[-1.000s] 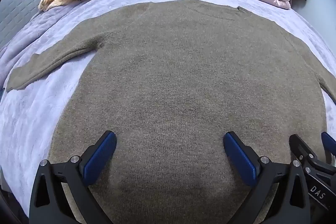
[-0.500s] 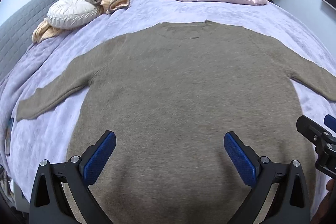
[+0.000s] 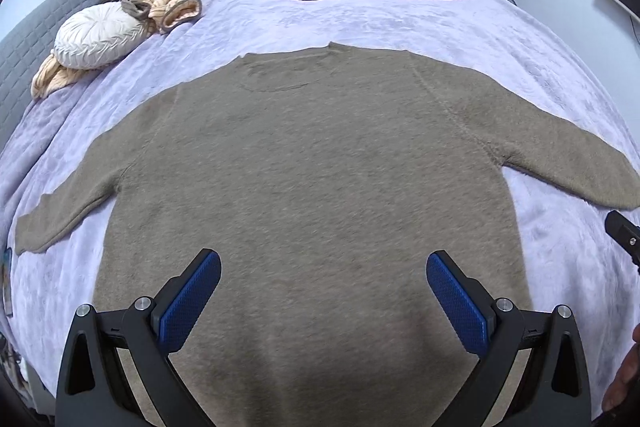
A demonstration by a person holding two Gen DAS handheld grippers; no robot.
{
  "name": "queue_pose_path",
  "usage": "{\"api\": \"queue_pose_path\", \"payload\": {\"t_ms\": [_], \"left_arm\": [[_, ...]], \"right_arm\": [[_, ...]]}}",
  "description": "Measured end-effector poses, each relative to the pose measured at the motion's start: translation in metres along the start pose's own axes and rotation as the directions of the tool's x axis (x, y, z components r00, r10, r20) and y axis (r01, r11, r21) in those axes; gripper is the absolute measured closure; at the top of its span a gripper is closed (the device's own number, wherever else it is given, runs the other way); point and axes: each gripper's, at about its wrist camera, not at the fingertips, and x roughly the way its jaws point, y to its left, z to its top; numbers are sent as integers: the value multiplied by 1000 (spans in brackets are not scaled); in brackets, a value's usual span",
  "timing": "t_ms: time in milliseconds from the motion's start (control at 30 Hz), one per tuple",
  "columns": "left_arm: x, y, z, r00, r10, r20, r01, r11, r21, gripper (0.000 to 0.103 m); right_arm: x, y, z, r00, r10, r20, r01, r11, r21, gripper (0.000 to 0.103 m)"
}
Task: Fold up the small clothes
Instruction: 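Move the right tool toward the cuff of the sweater sleeve, then grasp the sleeve cuff with the right tool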
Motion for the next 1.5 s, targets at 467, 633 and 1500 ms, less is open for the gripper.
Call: {"api": "queue_pose_path", "payload": {"t_ms": [467, 633, 1500], "left_arm": [[-10, -64, 21, 1000, -4, 15, 2, 996, 94, 0], [-11, -82, 26, 1000, -12, 19, 10, 993, 114, 0], [36, -148, 66, 996, -52, -70, 60, 991, 123, 0]], "right_arm": [[-15, -83, 27, 998, -50, 49, 45, 995, 92, 0], [-17, -111, 25, 997, -67, 45, 60, 988, 142, 0], [-2, -264, 34, 996, -85, 20, 74, 947, 314, 6]]}}
